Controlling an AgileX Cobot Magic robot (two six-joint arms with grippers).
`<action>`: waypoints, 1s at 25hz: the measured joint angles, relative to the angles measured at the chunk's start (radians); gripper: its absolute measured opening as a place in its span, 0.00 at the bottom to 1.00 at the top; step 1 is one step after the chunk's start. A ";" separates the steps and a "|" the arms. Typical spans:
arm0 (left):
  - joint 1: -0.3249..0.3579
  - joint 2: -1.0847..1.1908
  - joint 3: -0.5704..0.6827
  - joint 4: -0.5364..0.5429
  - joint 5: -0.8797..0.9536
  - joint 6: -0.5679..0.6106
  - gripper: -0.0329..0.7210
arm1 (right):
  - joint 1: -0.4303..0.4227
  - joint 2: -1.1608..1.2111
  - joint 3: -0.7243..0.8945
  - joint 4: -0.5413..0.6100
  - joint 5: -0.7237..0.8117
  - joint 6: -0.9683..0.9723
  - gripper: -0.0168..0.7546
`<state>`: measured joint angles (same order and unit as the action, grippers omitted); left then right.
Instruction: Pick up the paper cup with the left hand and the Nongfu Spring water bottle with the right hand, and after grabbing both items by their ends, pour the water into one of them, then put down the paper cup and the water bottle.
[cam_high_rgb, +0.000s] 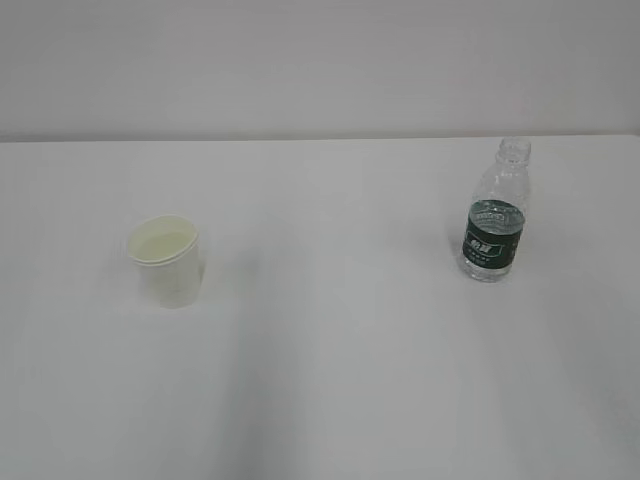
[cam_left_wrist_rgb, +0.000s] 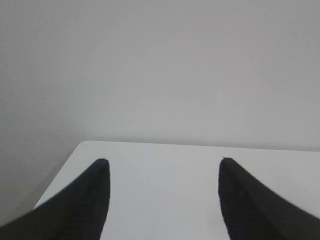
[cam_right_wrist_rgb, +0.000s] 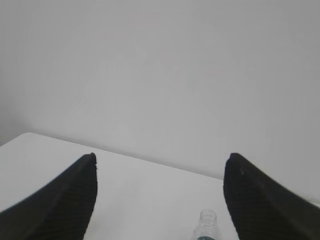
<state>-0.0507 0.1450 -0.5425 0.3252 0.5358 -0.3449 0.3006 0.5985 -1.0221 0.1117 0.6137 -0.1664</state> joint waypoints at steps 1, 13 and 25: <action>0.000 0.001 -0.016 -0.021 0.021 0.023 0.69 | 0.000 0.000 -0.007 0.000 0.017 0.000 0.79; 0.000 -0.003 -0.226 -0.258 0.343 0.244 0.69 | 0.000 -0.101 -0.028 -0.003 0.254 0.029 0.79; 0.000 -0.041 -0.352 -0.372 0.735 0.307 0.64 | 0.000 -0.339 -0.031 -0.120 0.656 0.123 0.79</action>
<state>-0.0507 0.1035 -0.8944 -0.0471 1.2708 -0.0383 0.3006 0.2593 -1.0528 -0.0081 1.2695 -0.0429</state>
